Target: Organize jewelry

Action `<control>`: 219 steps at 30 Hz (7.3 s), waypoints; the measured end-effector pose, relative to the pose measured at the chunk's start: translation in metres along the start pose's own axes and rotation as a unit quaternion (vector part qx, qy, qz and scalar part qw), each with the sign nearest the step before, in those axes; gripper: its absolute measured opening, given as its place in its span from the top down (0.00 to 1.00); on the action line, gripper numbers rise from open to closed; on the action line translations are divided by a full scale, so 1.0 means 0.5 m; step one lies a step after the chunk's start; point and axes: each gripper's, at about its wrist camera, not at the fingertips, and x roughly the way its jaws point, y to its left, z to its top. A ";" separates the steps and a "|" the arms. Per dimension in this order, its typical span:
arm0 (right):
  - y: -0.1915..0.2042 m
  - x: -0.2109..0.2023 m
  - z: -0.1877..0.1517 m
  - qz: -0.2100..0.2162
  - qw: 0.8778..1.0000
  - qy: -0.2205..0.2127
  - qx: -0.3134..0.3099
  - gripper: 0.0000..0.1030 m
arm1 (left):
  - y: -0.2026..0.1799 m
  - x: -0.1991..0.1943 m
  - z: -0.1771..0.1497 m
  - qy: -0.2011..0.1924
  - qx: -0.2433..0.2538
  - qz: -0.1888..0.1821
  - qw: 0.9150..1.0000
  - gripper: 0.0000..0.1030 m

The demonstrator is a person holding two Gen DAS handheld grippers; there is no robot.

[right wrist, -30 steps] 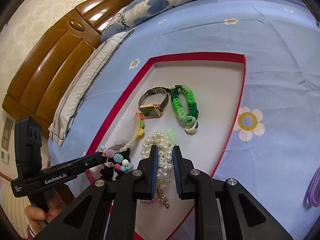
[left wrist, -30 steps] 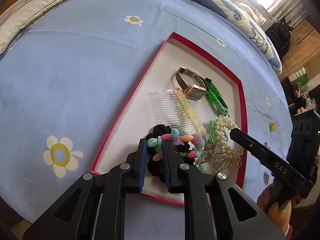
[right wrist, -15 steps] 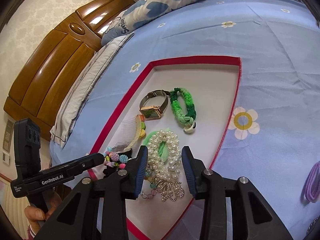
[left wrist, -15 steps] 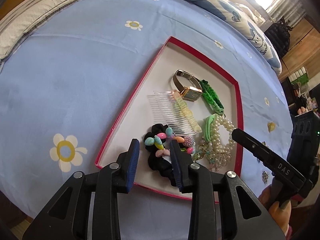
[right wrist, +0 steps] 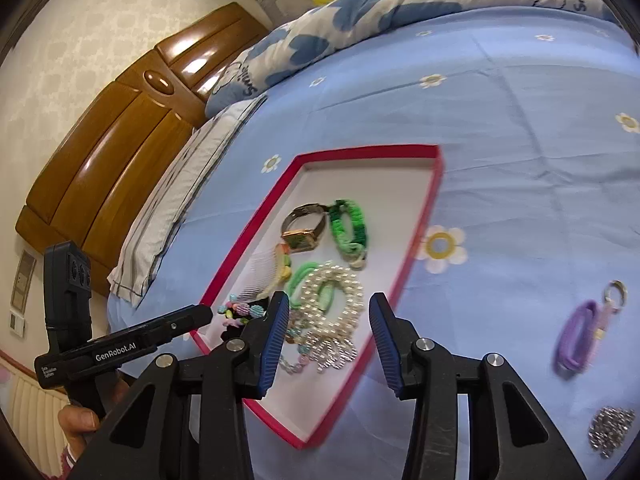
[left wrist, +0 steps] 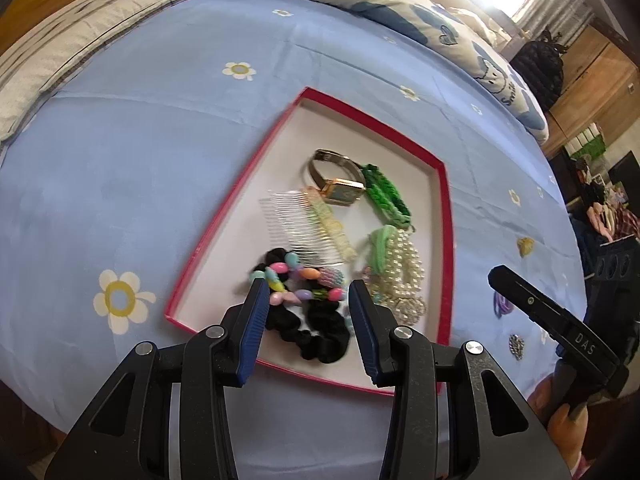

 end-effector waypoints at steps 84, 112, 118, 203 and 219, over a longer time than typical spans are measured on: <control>-0.217 -0.208 -0.157 -0.095 0.991 -0.082 0.052 0.83 | -0.315 0.071 -0.086 0.064 0.178 -0.109 0.976 0.90; -0.017 -0.080 -0.111 -0.013 0.999 -0.027 -0.037 0.83 | -0.076 -0.019 -0.077 0.015 0.064 -0.076 0.995 0.90; 0.025 -0.045 -0.101 -0.001 0.998 -0.015 -0.057 0.83 | -0.043 -0.013 -0.066 0.012 0.046 -0.077 0.996 0.90; 0.031 -0.052 -0.120 0.048 0.998 -0.040 0.024 0.12 | 0.025 -0.084 -0.135 -0.033 -0.016 -0.037 0.999 0.11; 0.141 -0.216 -0.064 -0.024 0.987 -0.095 -0.124 0.02 | -0.057 -0.256 -0.114 -0.148 0.094 0.079 0.981 0.00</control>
